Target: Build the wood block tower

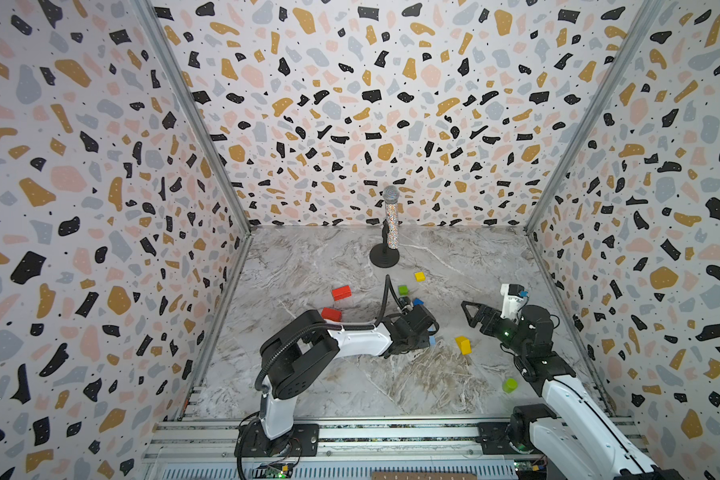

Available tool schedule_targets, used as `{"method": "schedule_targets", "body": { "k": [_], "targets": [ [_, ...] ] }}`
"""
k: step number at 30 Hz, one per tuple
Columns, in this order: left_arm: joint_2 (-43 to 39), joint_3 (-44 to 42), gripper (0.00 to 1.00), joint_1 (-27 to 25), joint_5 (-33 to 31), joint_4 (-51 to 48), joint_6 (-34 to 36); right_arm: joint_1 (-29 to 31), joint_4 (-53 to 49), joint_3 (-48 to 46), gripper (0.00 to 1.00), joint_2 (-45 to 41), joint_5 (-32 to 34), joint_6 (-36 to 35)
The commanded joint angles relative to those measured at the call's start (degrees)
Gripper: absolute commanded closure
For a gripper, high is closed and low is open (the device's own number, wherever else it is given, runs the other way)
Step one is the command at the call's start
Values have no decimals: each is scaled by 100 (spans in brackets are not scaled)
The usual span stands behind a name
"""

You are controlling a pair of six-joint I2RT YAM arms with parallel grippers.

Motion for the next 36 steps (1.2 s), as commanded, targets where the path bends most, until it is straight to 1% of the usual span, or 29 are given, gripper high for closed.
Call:
{"method": "schedule_targets", "body": {
  "k": [1,8,13,15,18,21,22,23,25,26,27,29,30,32,36],
  "targets": [
    [-13,33,56,-45,-86,63,-31,-11,23,-16,4,-12,-66,-15],
    [-181,73,52,-48,-190,-29,-23,-19,23,-23,4,-32,-70,-24],
    [-695,-48,48,-47,-392,-183,95,-13,58,-19,5,7,-159,-65],
    [-916,-151,47,-47,-400,-184,151,-19,96,-11,7,66,-288,-77],
    [-1195,-396,47,-48,-394,-155,153,-11,137,-6,12,219,-501,-92],
    [-1442,-729,54,-47,-392,-1,144,-18,149,9,21,424,-723,-147],
    [-1500,-832,61,-47,-426,31,155,-19,147,20,26,523,-799,-168],
    [-1537,-906,70,-47,-458,36,191,-7,152,44,34,623,-876,-190],
    [-1560,-1030,82,-50,-468,77,232,3,133,105,52,832,-952,-207],
    [-1561,-1087,86,-45,-455,129,245,24,112,153,62,975,-984,-215],
    [-1559,-1132,87,-39,-446,172,250,44,85,198,69,1086,-1013,-225],
    [-1527,-1213,88,-23,-415,282,250,163,19,317,80,1371,-1050,-290],
    [-1509,-1231,88,-15,-396,316,259,254,-11,352,82,1492,-1040,-319],
    [-1432,-1259,88,27,-345,406,284,480,-88,461,85,1809,-959,-413],
    [-1261,-1268,88,88,-284,579,343,827,-153,620,85,2336,-841,-550]
  ]
}}
